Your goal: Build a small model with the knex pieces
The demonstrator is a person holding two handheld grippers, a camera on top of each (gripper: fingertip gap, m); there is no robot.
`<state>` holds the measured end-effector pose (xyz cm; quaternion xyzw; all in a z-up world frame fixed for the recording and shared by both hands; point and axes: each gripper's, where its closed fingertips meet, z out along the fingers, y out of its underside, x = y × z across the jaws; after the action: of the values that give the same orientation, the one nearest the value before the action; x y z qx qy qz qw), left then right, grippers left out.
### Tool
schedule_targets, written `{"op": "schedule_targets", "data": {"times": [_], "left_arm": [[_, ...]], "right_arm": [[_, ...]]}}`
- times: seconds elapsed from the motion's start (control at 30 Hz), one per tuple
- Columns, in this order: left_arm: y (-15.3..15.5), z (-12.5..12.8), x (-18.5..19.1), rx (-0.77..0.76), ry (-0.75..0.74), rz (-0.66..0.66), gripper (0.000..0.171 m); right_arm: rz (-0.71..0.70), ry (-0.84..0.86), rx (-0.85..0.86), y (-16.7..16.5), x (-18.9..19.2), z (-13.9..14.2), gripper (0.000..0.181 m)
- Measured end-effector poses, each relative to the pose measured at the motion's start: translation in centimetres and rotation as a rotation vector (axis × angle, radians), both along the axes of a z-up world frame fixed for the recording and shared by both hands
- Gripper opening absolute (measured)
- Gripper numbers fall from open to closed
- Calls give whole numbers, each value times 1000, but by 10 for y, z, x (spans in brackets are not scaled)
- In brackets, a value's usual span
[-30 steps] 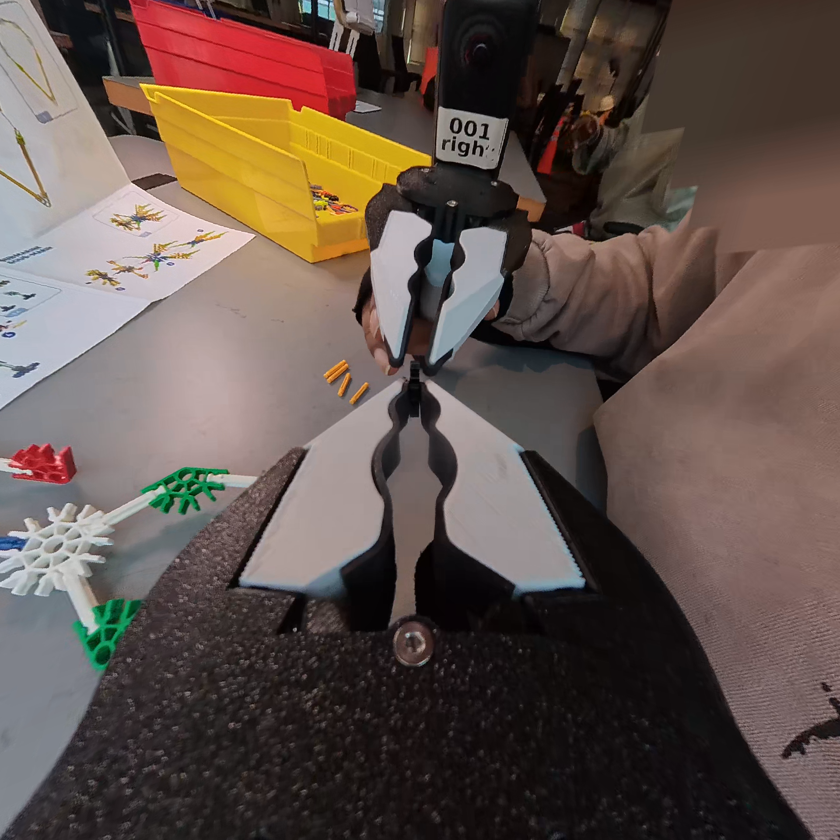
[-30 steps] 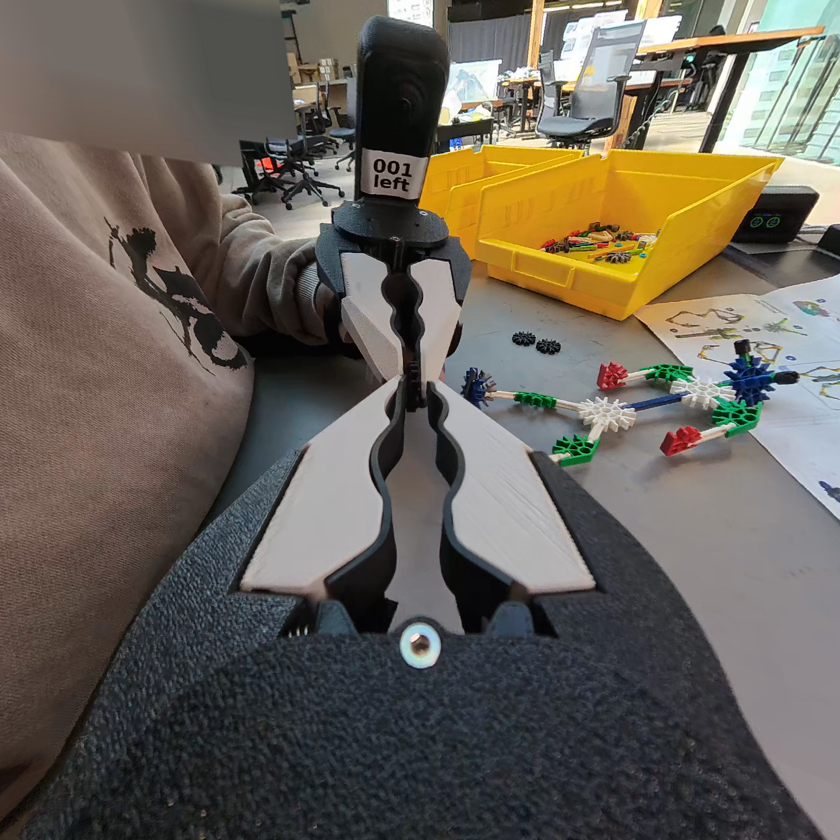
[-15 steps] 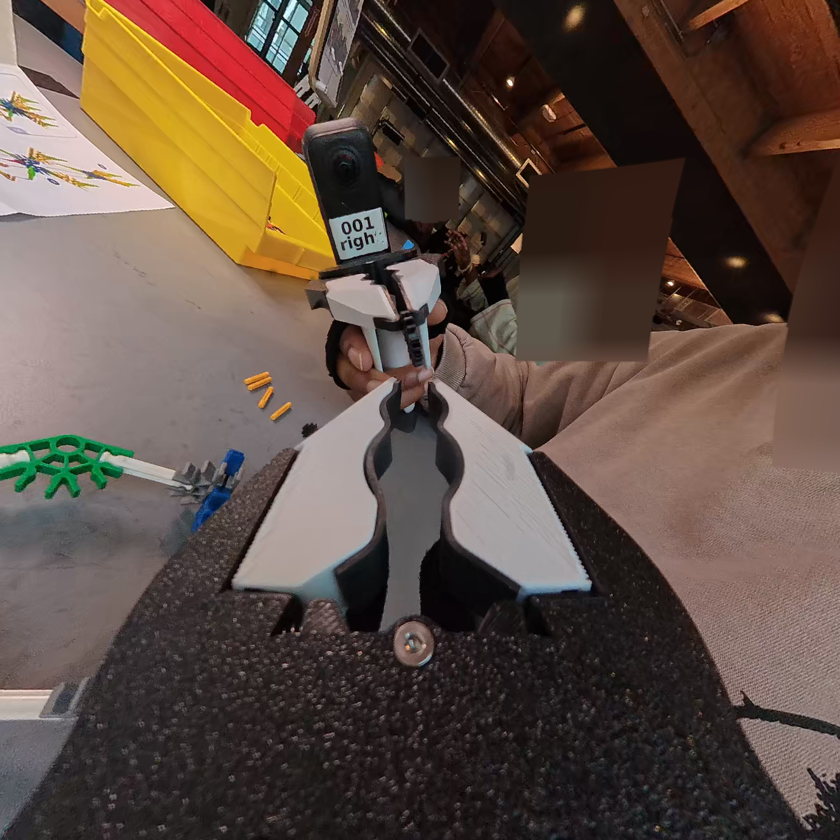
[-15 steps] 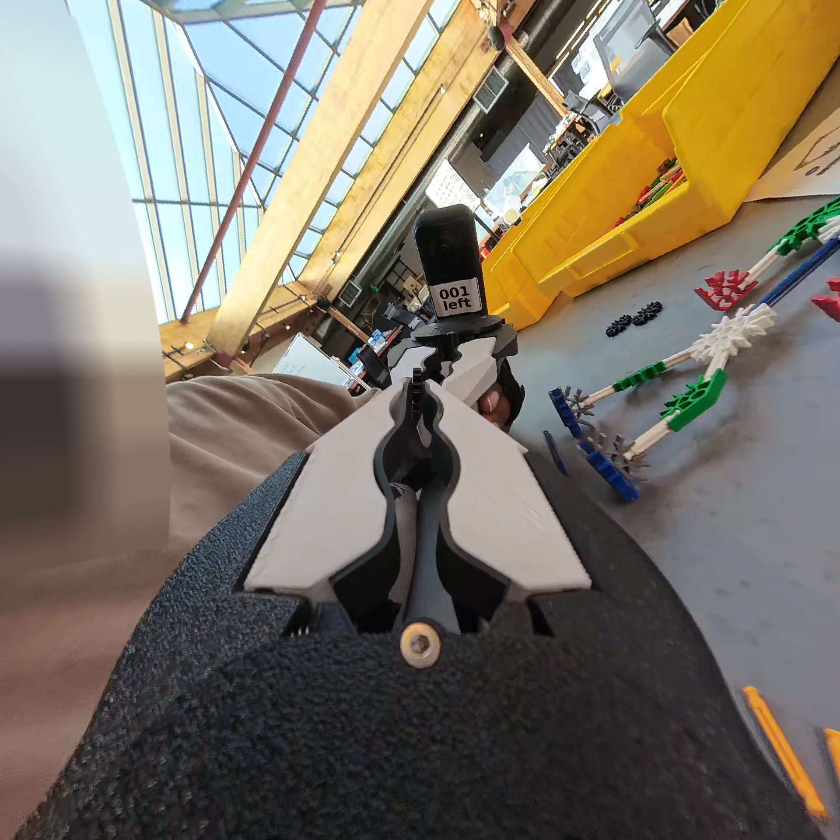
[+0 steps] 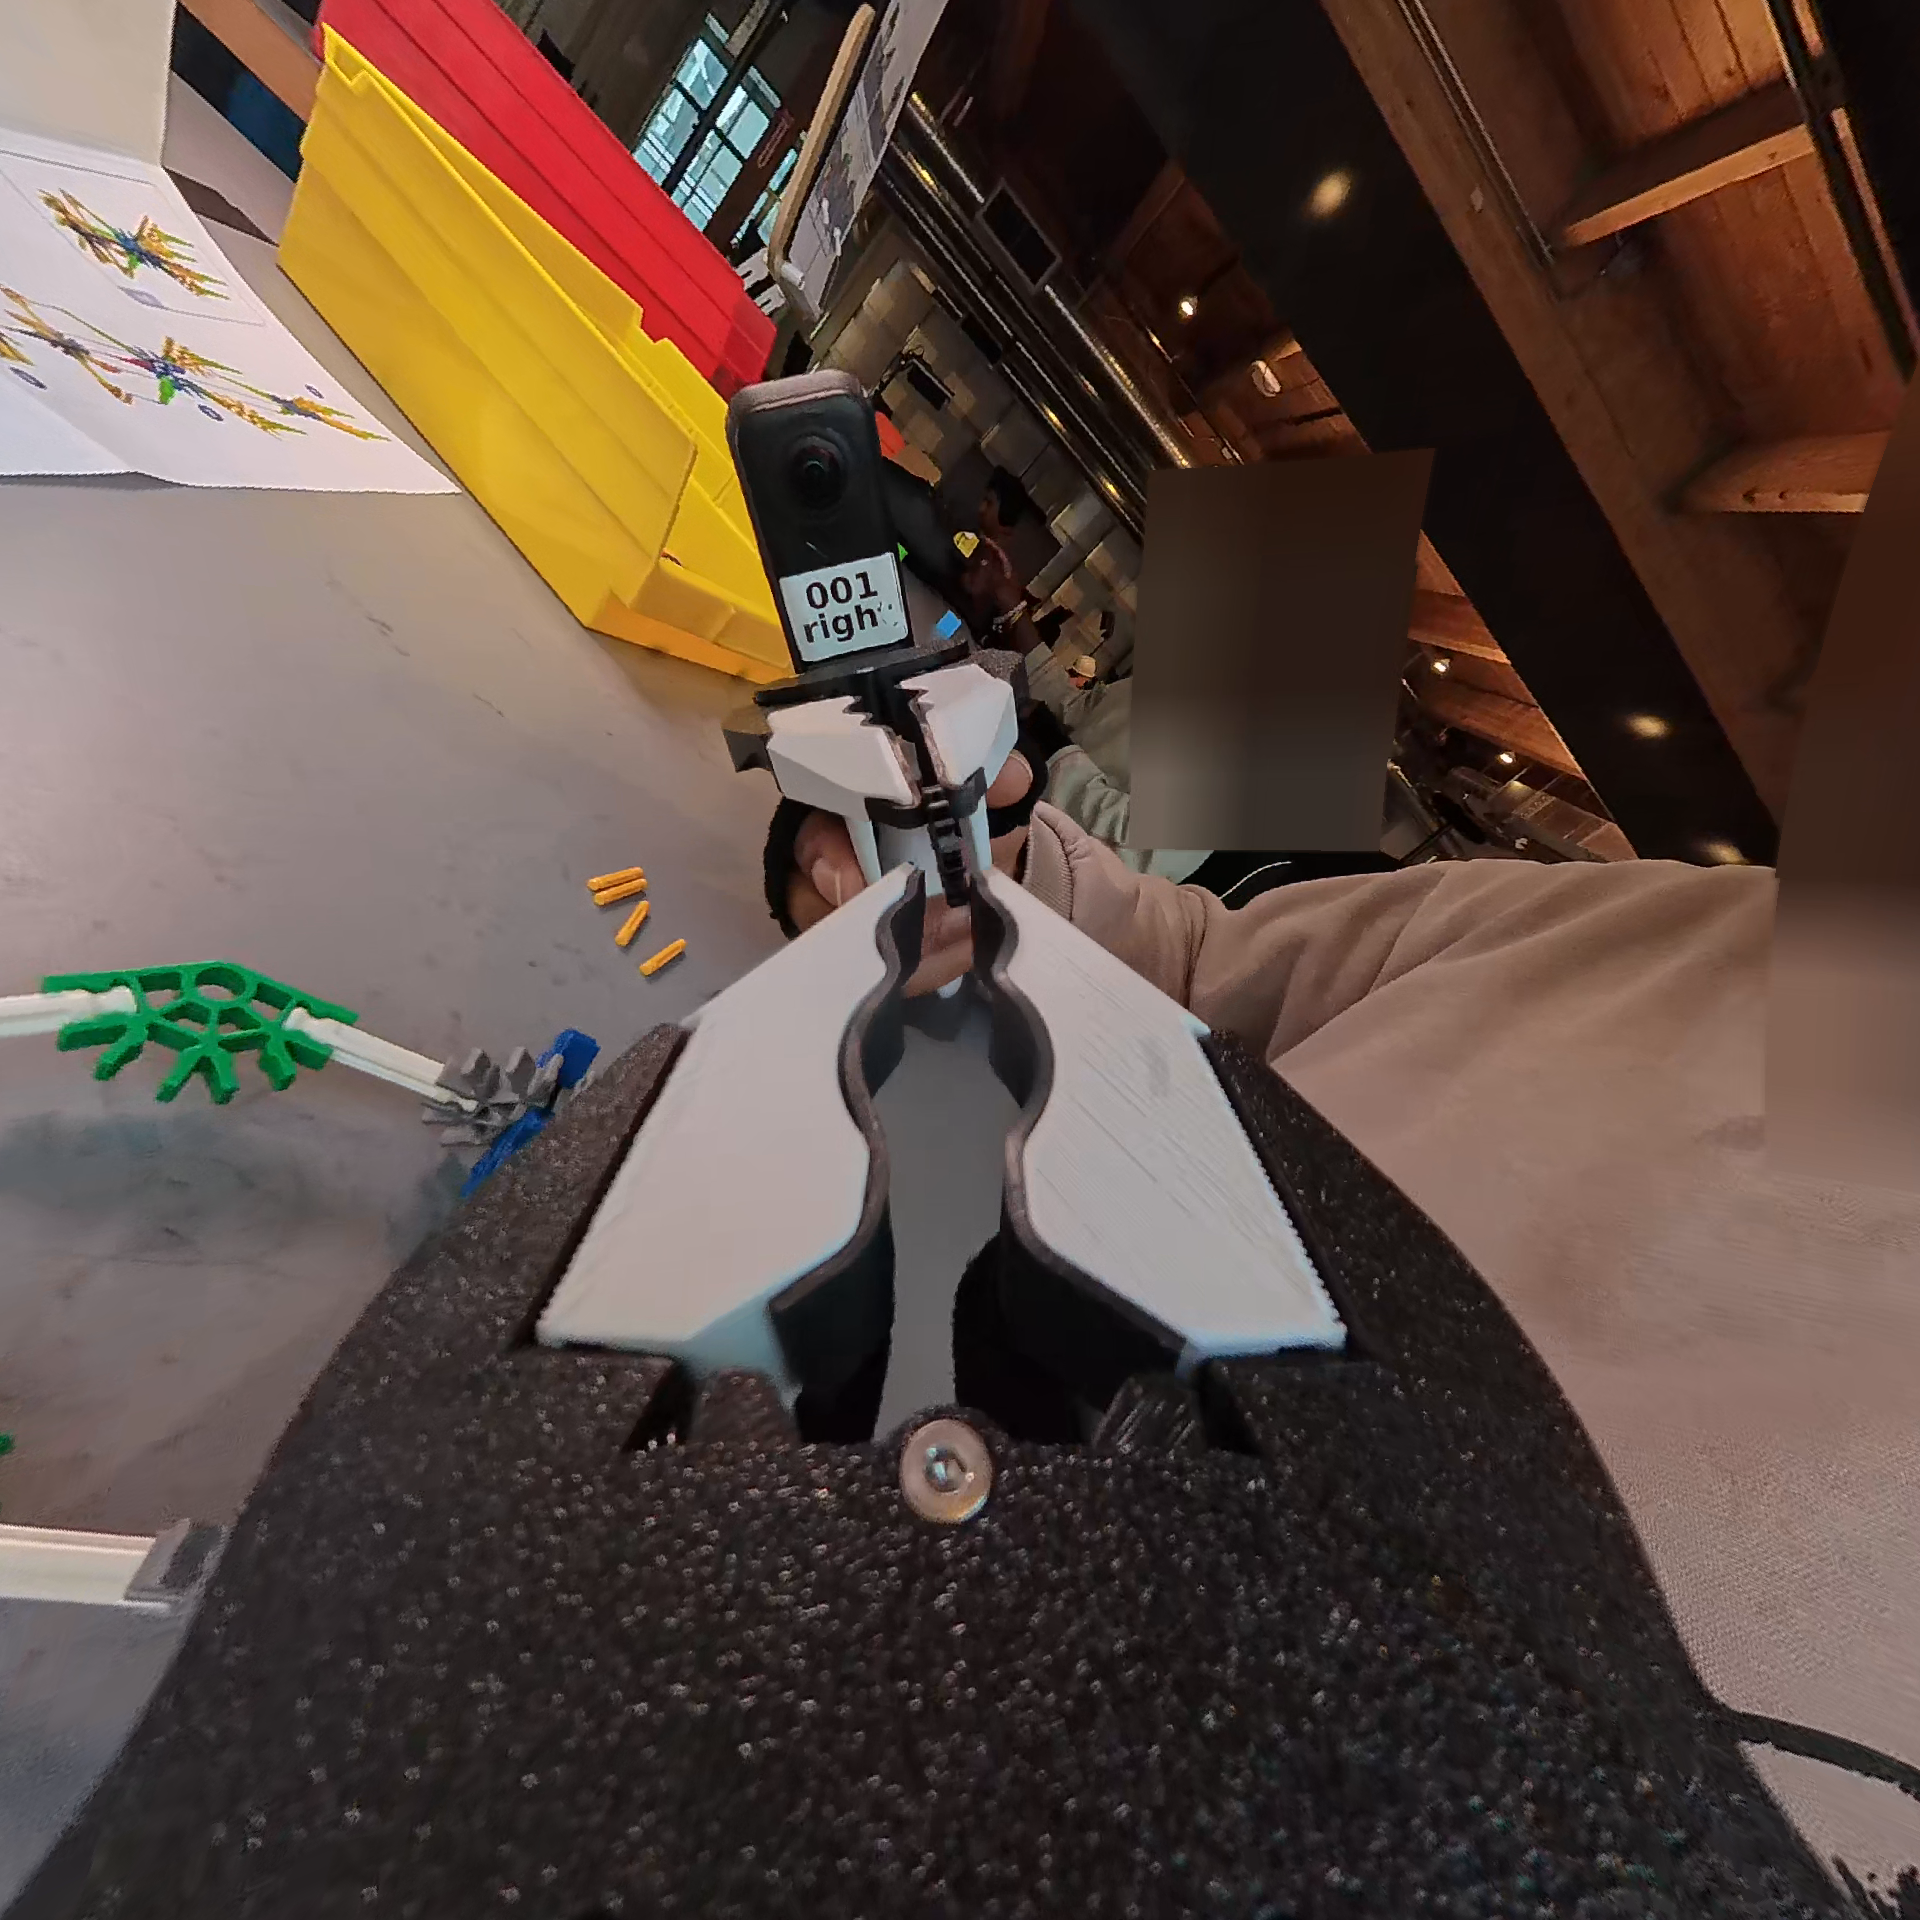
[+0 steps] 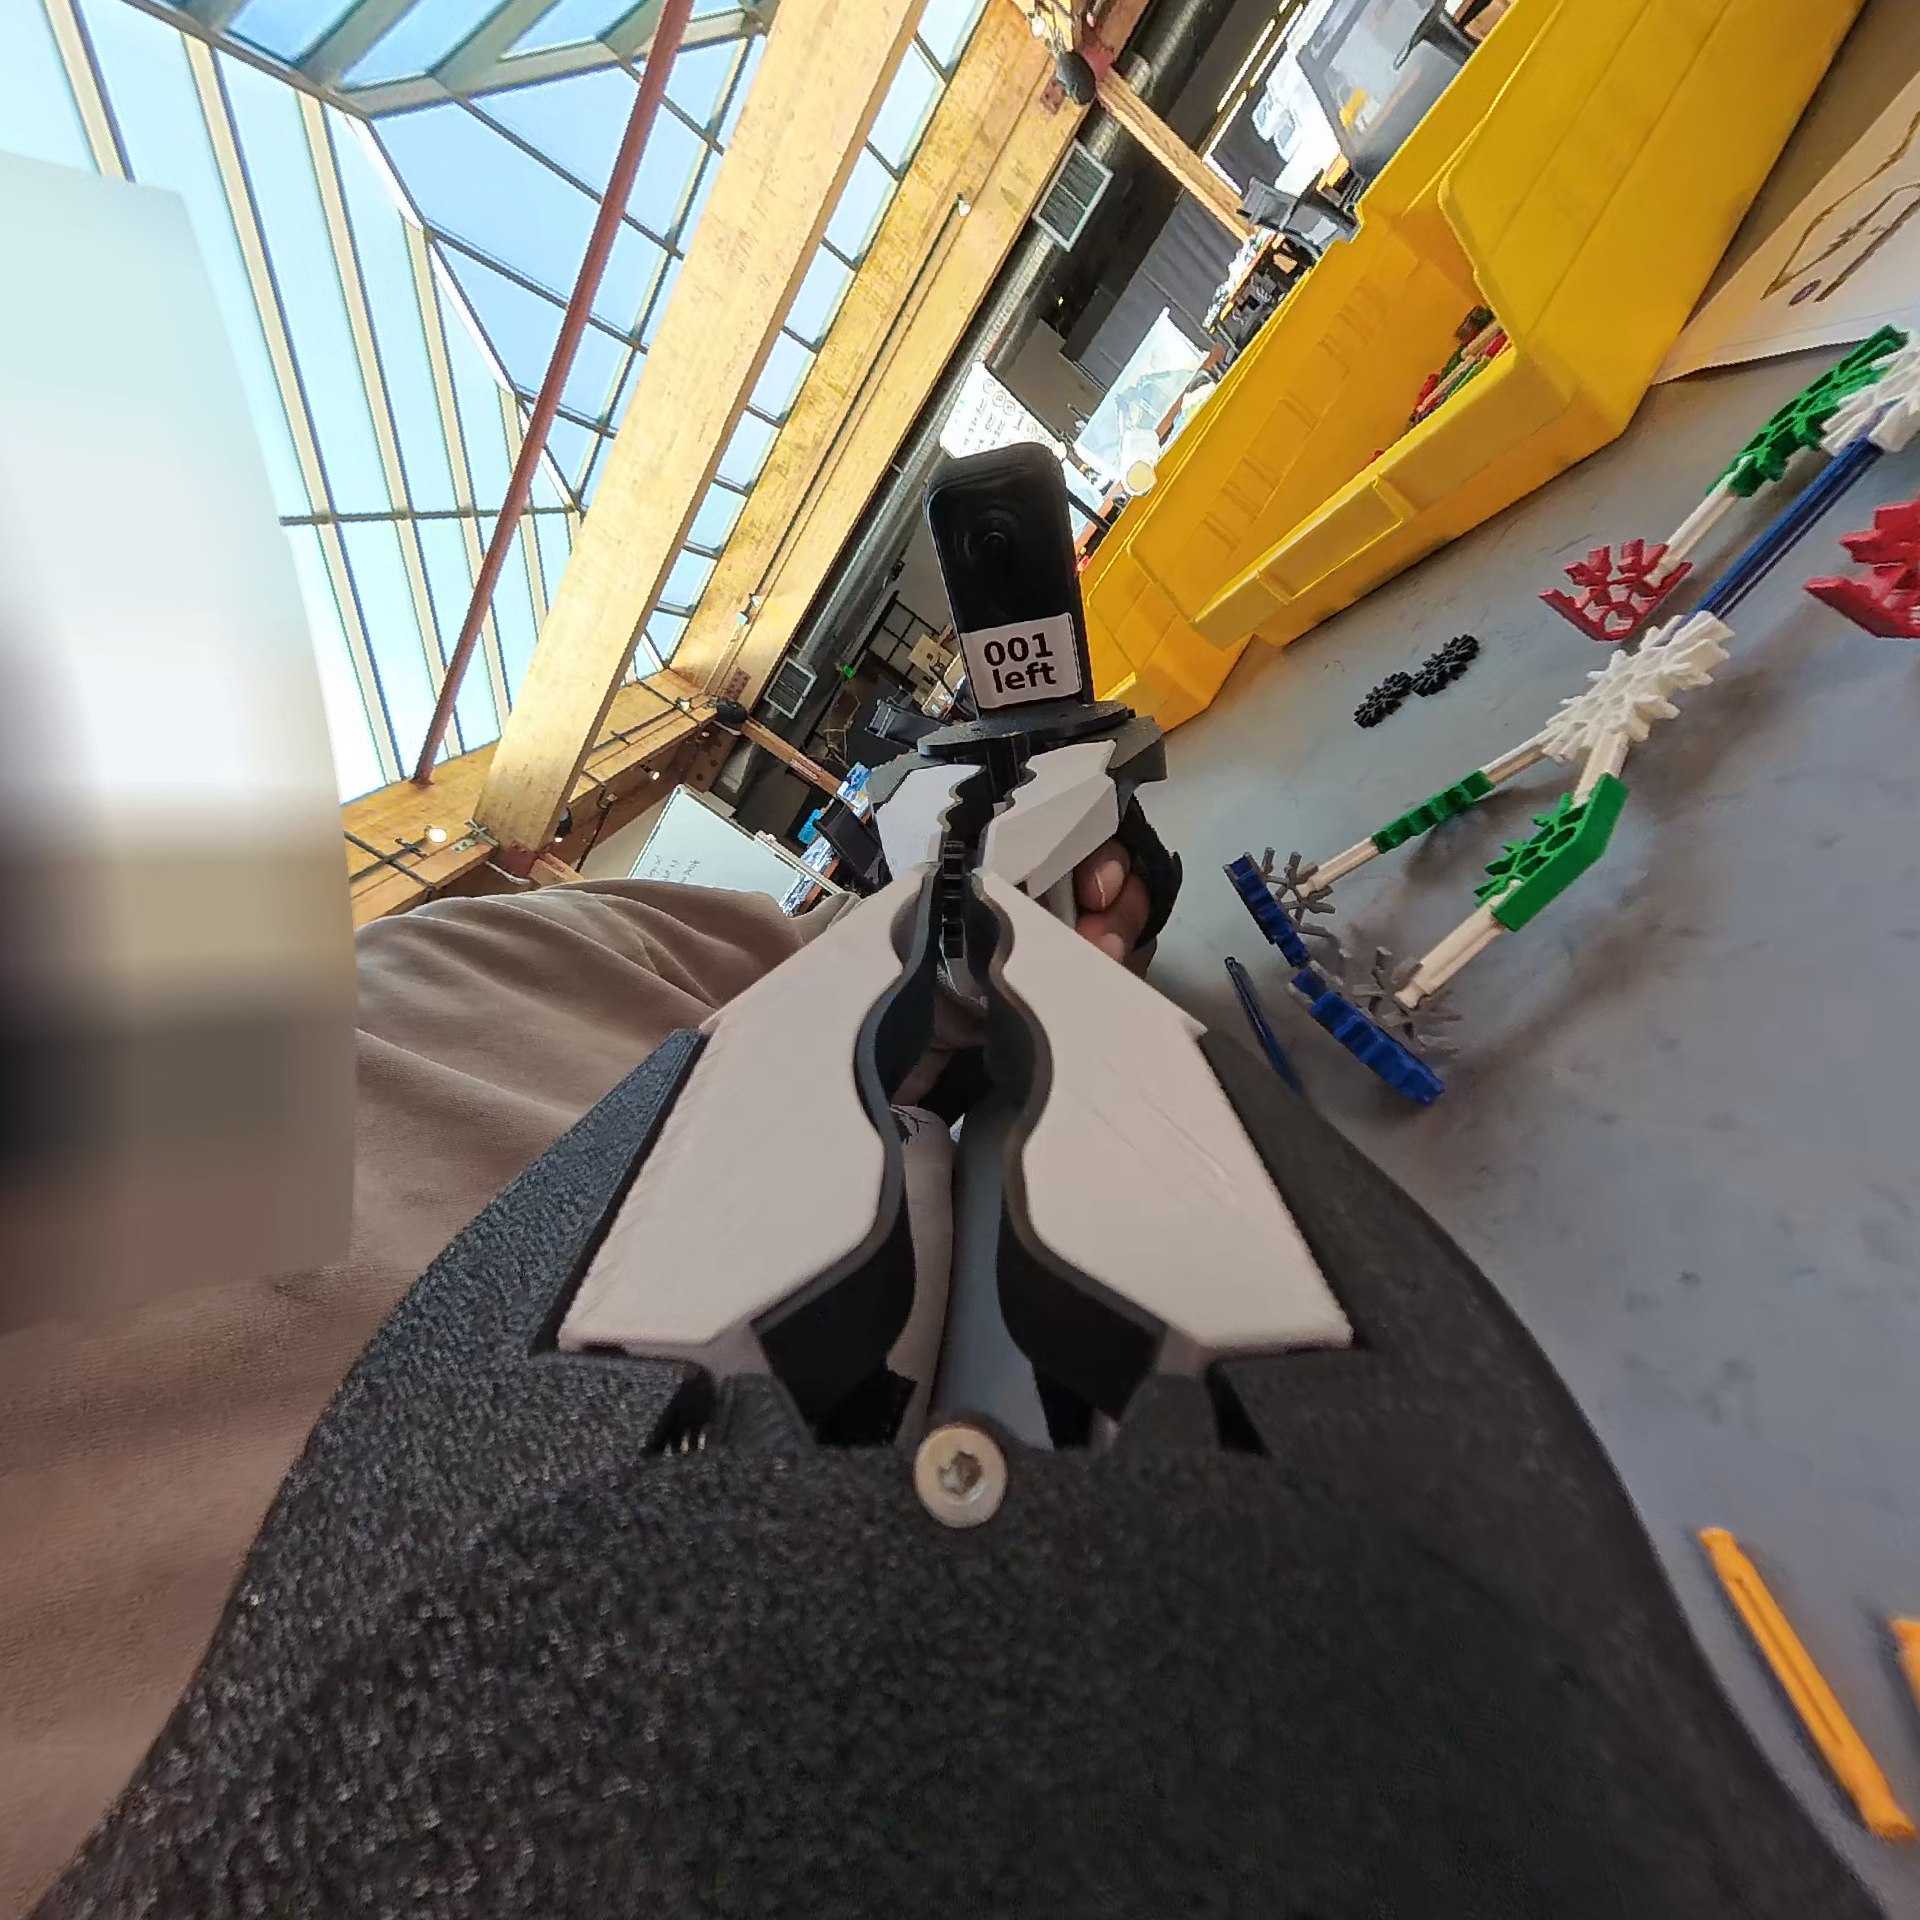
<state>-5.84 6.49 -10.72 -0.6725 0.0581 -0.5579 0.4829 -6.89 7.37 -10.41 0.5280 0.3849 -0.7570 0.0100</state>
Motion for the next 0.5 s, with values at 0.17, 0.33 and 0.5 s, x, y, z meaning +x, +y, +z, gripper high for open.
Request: {"op": "schedule_targets", "data": {"times": [0.17,0.33,0.5], "left_arm": [[1,-2,-1,-2,24,12,3],[2,-4,-2,-18,15,13,2],[2,-2,-4,-22,-8,12,2]], "right_arm": [[0,-10,7,1,0,-2,1],[8,-12,22,0,0,-4,2],[13,0,44,-1,1,-3,2]]}}
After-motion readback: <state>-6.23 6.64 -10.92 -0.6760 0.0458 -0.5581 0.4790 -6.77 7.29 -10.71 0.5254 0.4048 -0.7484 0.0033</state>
